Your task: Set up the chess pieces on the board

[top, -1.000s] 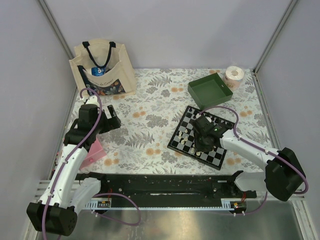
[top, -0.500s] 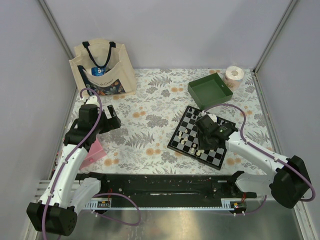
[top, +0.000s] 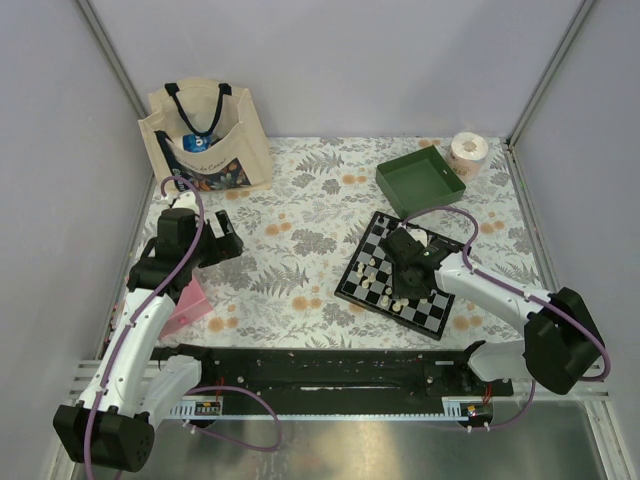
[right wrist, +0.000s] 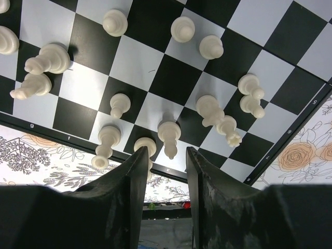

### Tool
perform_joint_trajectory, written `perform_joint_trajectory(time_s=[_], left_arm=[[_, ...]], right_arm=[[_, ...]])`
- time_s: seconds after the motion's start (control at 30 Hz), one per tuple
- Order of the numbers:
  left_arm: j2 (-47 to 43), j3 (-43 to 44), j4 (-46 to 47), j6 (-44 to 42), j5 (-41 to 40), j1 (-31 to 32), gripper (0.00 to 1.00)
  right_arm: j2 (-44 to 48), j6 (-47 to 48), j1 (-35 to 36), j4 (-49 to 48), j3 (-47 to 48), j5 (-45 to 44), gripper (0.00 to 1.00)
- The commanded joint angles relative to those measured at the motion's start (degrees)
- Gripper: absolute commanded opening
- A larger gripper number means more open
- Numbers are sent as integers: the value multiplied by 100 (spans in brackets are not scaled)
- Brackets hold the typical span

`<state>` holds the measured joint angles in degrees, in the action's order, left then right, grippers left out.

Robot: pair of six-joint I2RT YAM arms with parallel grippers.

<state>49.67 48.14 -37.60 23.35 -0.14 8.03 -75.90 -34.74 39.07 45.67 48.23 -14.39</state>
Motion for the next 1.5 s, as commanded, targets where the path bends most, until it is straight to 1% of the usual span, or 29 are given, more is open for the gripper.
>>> perform_joint_trajectory(time_s=[0.0, 0.1, 0.37, 0.57, 0.63, 0.7, 0.73, 0.83, 0.87, 0.93, 0.97, 1.1, 1.13, 1.17, 1.37, 1.47], left_arm=[[16, 11, 245, -50, 128, 5, 99], [25, 11, 245, -59, 120, 5, 99], [25, 11, 245, -50, 128, 5, 99], [8, 11, 236, -59, 102, 5, 99], [16, 2, 236, -59, 120, 5, 99], [25, 2, 236, -59, 120, 5, 99], [25, 11, 236, -59, 128, 5, 99], [34, 11, 245, -59, 146, 5, 99], [43, 20, 227, -50, 163, 5, 99], [43, 11, 236, -50, 181, -3, 99], [43, 11, 245, -50, 181, 5, 99], [25, 20, 245, -50, 181, 5, 99], [25, 11, 245, -59, 164, -3, 99], [16, 3, 245, -50, 164, 5, 99], [52, 20, 245, -50, 199, 5, 99], [60, 2, 245, -50, 199, 5, 99]], right_arm=[[-30, -138, 13, -128, 55, -134, 43], [-4, -138, -13, -137, 3, -90, 40], [-39, -156, -66, -199, -112, 7, 39], [31, -165, -101, -278, -208, 121, 34], [40, -173, -119, -261, -226, 130, 30], [66, -182, -110, -234, -252, 121, 29], [92, -191, -119, -243, -287, 86, 27], [189, -217, -136, -234, -331, 16, 24], [216, -226, -154, -234, -340, -19, 21], [286, -244, -163, -190, -323, -55, 20], [330, -244, -163, -190, -323, -55, 16], [435, -235, -172, -181, -305, 33, 18], [444, -226, -172, -190, -314, 42, 16], [462, -217, -172, -112, -305, 42, 12], [795, -270, -172, 82, -516, 7, 13], [980, -296, -180, 82, -604, 182, 13]])
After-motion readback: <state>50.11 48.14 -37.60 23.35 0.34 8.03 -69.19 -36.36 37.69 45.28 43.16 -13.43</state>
